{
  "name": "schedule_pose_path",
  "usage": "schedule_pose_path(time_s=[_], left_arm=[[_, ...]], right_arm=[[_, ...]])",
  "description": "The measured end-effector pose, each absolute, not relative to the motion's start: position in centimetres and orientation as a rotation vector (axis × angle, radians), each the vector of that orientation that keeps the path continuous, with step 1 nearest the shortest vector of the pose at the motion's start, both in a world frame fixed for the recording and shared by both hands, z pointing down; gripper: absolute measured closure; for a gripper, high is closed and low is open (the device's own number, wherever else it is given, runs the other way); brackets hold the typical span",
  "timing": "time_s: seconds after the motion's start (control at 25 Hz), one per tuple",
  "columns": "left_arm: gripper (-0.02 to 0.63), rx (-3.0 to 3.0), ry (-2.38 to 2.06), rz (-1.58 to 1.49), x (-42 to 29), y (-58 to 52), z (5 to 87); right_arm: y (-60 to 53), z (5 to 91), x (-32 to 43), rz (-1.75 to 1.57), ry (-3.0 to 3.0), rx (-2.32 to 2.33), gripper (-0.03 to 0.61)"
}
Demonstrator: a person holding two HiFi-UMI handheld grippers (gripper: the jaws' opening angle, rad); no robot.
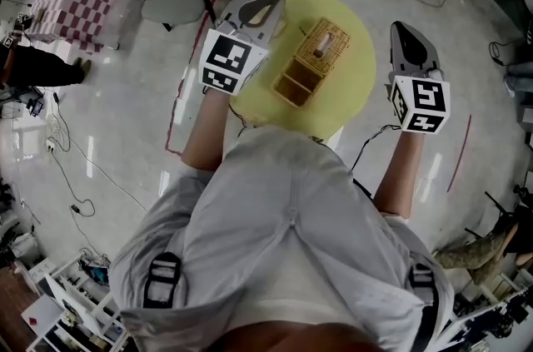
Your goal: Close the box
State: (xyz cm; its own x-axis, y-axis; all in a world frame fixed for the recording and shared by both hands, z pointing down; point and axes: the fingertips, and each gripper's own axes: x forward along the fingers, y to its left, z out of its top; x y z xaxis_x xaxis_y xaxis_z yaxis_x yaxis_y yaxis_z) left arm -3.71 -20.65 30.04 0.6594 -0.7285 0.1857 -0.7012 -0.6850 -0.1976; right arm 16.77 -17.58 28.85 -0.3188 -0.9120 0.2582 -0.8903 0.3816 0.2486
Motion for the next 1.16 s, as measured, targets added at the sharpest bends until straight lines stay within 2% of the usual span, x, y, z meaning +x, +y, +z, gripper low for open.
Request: schedule_pose_path(time_s=[1.16], left_arm=[[0.584, -2.747, 1.203, -0.370, -4.1, -19.7, 29.8]], right_arm=[[-17.1, 30.0, 15.8, -0.077, -2.307, 1.535, 0.555]])
